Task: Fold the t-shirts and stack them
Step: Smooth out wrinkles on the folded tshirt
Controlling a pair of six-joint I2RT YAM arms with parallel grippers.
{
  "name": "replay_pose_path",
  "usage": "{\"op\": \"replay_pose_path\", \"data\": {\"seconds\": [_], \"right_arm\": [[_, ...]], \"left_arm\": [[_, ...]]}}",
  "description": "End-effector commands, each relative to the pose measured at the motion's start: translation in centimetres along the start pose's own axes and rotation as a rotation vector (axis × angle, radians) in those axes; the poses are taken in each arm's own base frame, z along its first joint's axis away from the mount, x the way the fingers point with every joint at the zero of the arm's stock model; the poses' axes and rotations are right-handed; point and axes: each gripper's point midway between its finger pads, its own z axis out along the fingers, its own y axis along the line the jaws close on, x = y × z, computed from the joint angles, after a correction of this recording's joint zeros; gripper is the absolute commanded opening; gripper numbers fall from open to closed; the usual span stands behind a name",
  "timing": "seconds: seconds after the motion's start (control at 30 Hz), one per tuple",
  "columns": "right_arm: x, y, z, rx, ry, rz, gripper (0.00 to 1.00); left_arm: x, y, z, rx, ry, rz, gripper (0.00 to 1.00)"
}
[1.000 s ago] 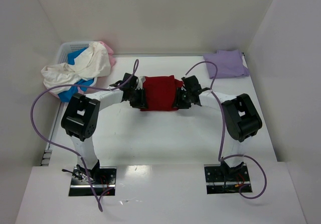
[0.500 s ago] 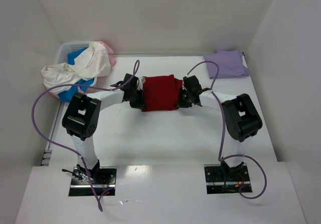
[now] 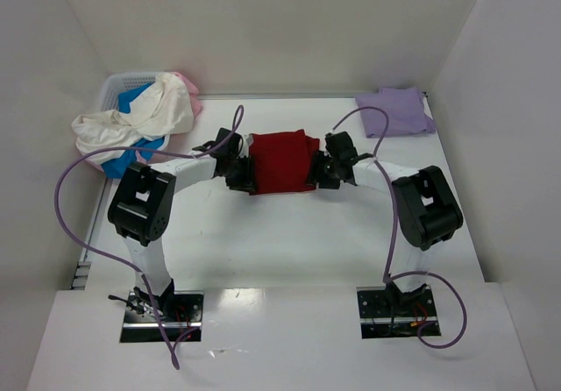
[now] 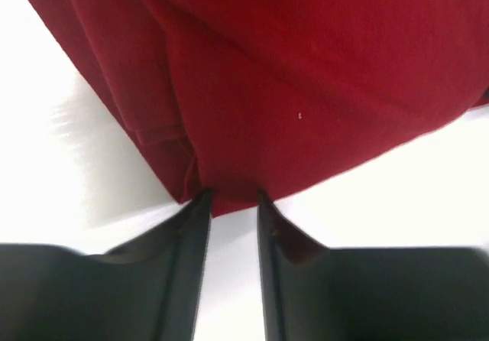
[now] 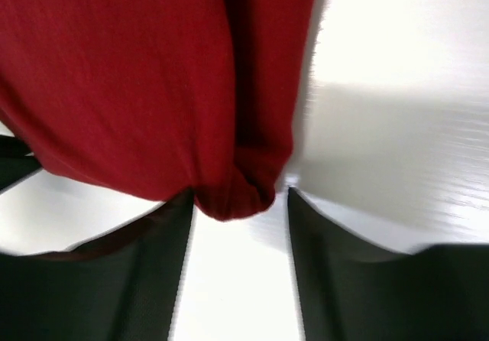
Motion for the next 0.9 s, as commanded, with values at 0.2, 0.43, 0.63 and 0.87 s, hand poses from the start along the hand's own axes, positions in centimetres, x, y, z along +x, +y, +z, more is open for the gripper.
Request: {"op": "replay_pose_path", "data": {"seconds": [0.2,0.43,0.63,0.87], "right_arm": [[-10.9,2.5,-6.8,-0.070,-0.284,-0.013,0.95],[-12.5,1.6,-4.2,-0.105,-0.242,-0.024,1.00],[-11.7,1.1,-1.2,-0.142,-0.178,-0.044,1.00],[-11.2,0.8,0.4,-0.146,-0.138,-0.048,1.00]], "left_arm": [[-9.2,-2.1,-7.6,0.046,-0.247,0.049,0.74],[-12.4,0.2,-8.3,0.068,-0.319,0.035,0.83],[-12.3,0.4,-7.8,0.149,-0.331,0.089,0.87],[-11.1,1.4,-4.2,0.176,-0.240,0.079,0.85]]}}
